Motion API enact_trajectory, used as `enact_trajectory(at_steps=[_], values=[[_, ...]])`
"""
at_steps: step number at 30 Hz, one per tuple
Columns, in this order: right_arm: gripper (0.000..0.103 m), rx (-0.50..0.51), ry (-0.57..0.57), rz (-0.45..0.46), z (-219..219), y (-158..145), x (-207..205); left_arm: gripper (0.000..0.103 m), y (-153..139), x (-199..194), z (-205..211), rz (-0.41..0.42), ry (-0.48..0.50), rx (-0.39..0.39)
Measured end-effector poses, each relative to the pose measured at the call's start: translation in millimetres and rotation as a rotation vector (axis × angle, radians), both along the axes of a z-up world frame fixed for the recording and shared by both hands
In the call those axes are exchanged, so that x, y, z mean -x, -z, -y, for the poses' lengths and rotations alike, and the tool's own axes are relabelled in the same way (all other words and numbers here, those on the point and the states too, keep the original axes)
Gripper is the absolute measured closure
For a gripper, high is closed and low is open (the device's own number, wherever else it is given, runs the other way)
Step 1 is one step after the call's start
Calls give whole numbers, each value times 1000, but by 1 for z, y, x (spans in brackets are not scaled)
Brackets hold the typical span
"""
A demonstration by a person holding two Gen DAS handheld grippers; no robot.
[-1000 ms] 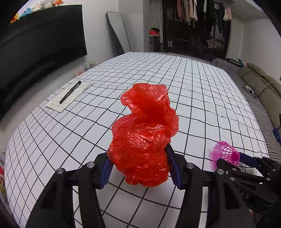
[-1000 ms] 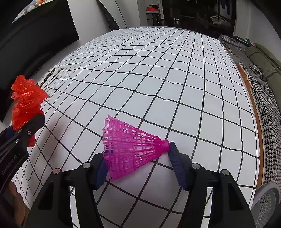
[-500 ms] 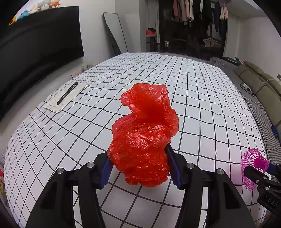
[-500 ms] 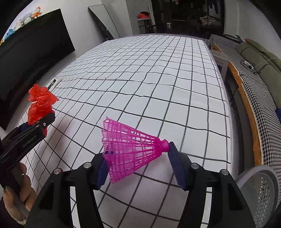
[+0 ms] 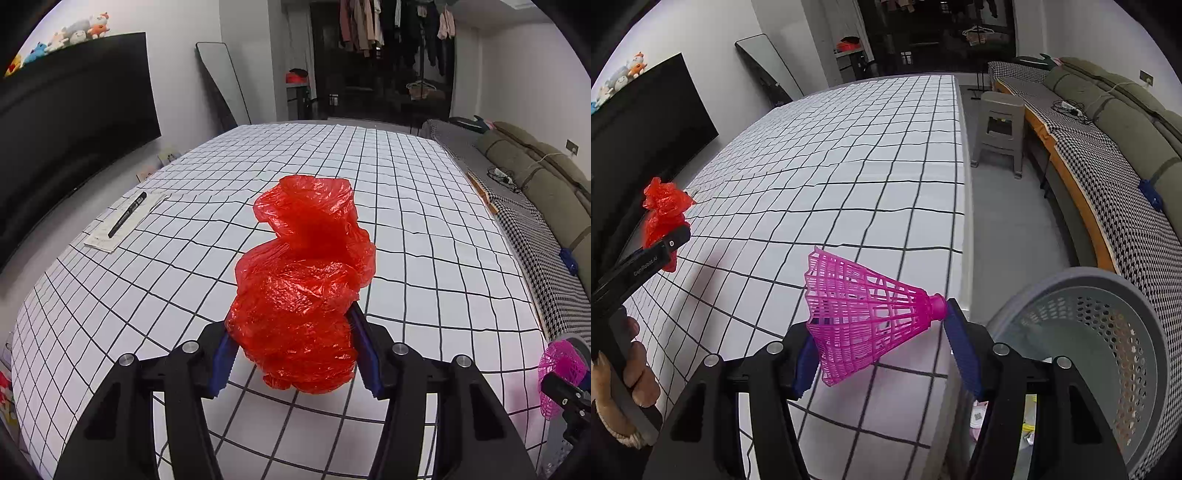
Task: Collect trash
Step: 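Carry the bag and shuttlecock over the grey basket and open both tools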
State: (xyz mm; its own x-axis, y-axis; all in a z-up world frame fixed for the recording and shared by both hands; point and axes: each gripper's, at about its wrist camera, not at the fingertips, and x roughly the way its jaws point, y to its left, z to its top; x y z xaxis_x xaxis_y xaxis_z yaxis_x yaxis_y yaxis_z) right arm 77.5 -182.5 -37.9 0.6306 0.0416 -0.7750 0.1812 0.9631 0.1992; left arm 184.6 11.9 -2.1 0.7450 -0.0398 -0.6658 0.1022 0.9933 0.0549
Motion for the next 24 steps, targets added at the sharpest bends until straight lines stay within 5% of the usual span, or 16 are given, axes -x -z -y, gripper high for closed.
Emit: enact_trajectory(at_steps=[24], values=[[43,2,176,49,84,-7,133,49,-19,97,93,-11,241,57]])
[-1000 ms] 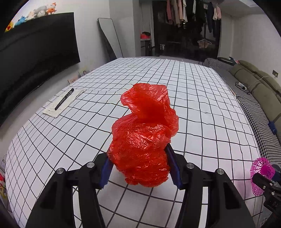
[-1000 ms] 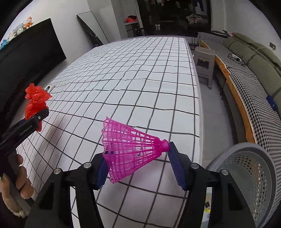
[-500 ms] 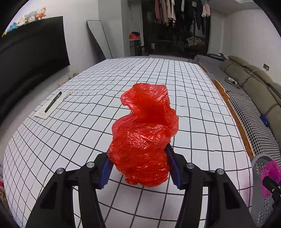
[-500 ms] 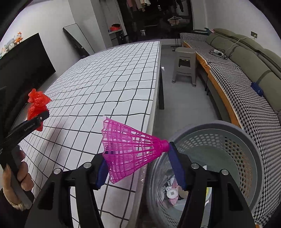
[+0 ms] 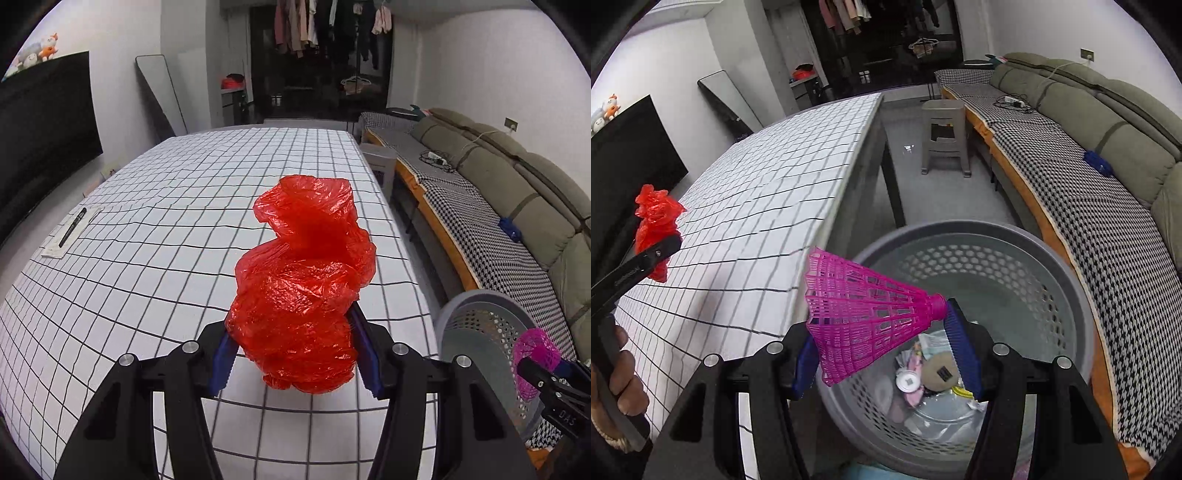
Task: Collect trash
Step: 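Carry the bag and shuttlecock over the grey basket and open both tools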
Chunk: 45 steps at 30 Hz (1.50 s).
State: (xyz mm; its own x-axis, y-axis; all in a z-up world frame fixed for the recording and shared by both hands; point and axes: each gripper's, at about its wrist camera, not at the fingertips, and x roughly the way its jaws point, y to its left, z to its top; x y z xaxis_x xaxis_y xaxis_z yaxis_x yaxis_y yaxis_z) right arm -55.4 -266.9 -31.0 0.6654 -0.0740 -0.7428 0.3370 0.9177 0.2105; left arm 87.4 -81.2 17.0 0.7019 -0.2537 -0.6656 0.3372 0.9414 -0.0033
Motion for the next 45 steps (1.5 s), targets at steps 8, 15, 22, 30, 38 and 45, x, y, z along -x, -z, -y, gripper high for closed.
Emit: enact_trajectory(at_steps=[8,15,22,30,38,45], values=[[43,-4,59,-5,34,9,39,49,-2,33,45,-17,96,14],[43,8,102,-2,61,13,58,49,8,49,89,-52,171,3],[43,-9,114,-21,77,24,63,49,28,55,130,-109,237,-39],[43,-18,112,-41,93,34,54,49,41,69,157,-110,278,-82],[43,-36,88,-57,96,45,44,49,53,73,168,-132,282,-107],[43,-29,83,-50,97,42,42,42,54,74,168,-133,272,-112]])
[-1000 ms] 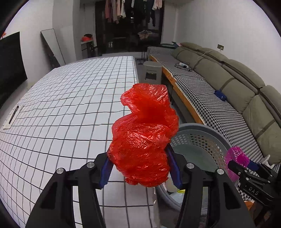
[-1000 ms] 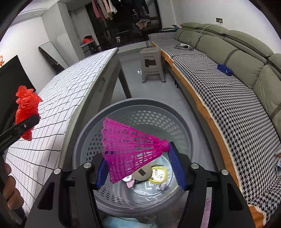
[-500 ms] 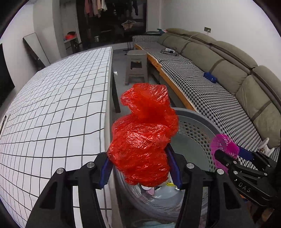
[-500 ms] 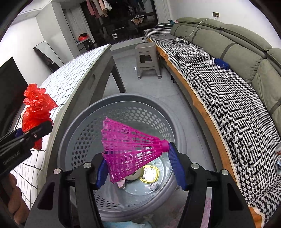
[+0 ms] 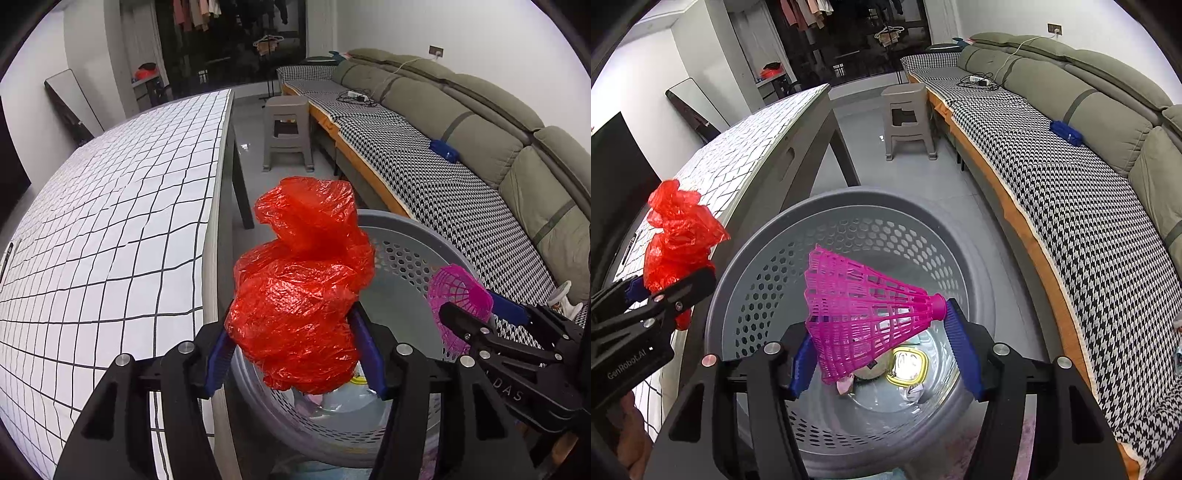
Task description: Collect trash
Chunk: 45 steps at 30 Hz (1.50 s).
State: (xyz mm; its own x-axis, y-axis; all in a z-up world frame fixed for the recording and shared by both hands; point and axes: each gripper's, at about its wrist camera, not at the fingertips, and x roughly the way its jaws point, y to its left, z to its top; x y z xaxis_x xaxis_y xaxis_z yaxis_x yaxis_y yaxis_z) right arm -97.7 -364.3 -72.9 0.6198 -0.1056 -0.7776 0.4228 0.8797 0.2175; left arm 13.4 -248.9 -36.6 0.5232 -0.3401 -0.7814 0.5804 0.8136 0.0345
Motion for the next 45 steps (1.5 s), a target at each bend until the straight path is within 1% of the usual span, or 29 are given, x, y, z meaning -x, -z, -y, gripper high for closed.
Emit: enact_trajectory(at_steps=[3,4,5,8,12,25,27,37,45], values=[[35,0,-3,19,1,-3,3,34,-2,0,1,11,-5,3],[28,5,-3,28,1,-5,4,33,-3,1,0,15,-6,6],[27,11,1,36,0,-7,6,30,-4,1,-1,18,-8,9],[27,20,5,42,-1,-10,8,24,-6,2,-3,23,-17,14],[27,22,9,40,-3,-11,10,22,-7,3,-8,26,-26,20],[27,28,21,38,-11,-9,19,18,-11,7,-16,39,-46,29],[27,30,26,39,-11,-9,21,16,-11,8,-17,42,-48,30],[27,30,39,44,-13,-10,27,11,-12,11,-21,55,-66,28],[27,33,45,46,-14,-11,29,9,-14,11,-22,62,-70,25]])
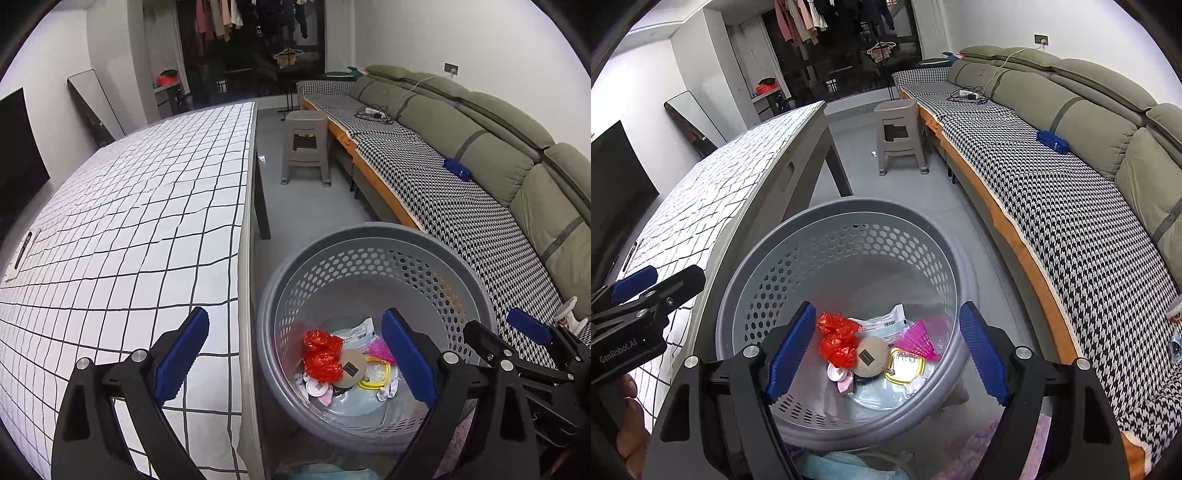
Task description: Collect trash
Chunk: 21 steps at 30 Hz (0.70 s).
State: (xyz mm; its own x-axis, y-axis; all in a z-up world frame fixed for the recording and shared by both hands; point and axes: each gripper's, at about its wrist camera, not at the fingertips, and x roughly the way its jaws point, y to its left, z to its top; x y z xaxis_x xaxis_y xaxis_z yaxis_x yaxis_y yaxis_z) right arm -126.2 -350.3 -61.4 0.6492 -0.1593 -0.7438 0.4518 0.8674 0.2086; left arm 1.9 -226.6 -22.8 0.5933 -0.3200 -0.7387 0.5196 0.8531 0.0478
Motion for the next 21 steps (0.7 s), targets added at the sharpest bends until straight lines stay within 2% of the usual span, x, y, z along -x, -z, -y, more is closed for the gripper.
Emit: enact_trajectory(at_steps=[21], values=[[27,-11,12,5,4,0,3,6,6,-1,4,-2,-19,-29]])
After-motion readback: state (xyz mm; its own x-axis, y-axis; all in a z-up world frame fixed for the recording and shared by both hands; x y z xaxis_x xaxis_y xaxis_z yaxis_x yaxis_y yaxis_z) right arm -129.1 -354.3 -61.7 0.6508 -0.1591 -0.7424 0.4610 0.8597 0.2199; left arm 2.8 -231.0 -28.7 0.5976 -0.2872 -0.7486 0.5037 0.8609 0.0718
